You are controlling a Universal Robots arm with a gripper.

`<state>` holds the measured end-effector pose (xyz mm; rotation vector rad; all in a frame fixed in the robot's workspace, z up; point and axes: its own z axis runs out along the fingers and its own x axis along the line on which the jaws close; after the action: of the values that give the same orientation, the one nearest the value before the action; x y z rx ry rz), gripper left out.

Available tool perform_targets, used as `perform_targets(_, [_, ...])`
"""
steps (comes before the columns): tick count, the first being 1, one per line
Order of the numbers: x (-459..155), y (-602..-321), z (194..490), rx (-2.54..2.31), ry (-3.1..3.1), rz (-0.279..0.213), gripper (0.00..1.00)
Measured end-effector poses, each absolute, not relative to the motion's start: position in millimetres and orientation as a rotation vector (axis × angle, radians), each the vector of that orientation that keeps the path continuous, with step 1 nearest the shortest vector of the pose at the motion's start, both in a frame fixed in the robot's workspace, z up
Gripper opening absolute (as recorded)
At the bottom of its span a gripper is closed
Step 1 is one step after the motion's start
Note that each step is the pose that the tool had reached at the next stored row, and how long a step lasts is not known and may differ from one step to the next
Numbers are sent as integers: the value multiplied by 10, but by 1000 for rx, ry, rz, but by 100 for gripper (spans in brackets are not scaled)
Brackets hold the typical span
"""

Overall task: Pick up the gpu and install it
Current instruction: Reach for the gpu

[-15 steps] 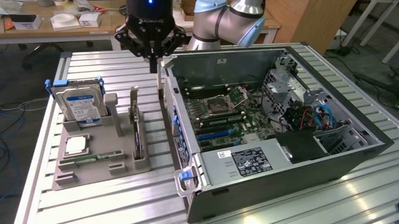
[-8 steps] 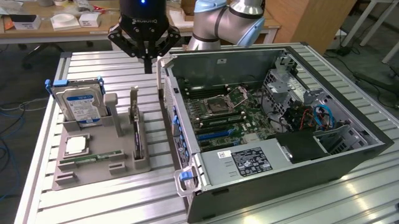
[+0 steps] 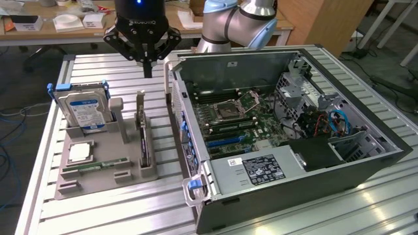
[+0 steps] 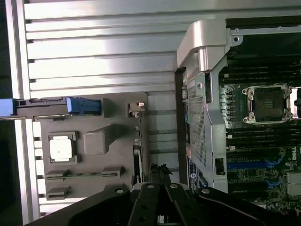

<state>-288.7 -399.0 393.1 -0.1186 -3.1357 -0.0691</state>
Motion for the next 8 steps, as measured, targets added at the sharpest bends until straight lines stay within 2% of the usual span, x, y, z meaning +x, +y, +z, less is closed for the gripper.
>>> perform_targets(8, [-3027,-3992,3931,-119,-3136,-69,10])
